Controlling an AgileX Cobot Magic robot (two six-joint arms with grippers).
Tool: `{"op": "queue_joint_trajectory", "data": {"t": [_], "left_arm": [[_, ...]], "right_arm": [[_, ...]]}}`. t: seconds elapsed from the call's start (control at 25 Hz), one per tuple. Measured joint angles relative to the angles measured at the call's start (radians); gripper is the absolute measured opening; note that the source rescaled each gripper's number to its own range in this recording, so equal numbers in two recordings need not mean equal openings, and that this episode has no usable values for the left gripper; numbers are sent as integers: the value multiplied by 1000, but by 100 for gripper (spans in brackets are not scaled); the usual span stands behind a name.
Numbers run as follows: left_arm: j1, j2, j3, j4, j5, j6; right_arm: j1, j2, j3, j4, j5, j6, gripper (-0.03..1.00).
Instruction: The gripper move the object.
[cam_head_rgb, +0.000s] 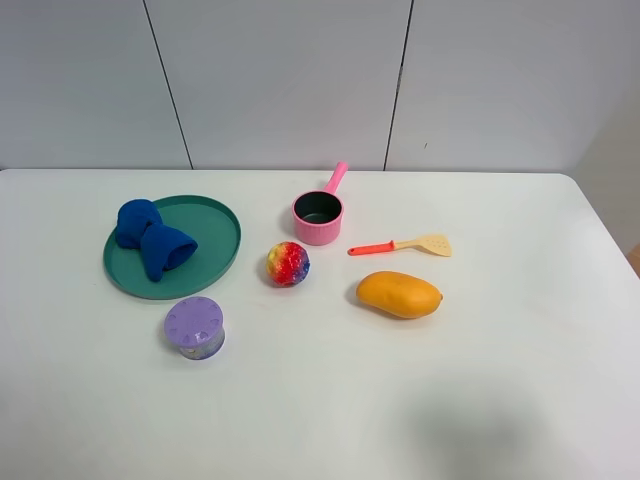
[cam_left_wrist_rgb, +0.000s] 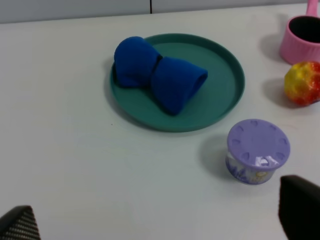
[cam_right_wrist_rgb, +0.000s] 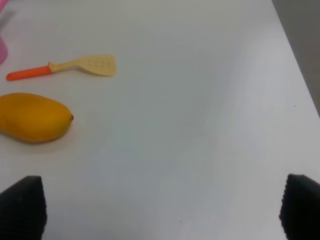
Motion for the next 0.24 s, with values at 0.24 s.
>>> {"op": "queue_joint_trajectory", "data": {"t": [0.24], "left_arm": [[0, 0, 0, 0, 0, 0]], "right_arm": [[0, 0, 0, 0, -2, -7, 90]]}}
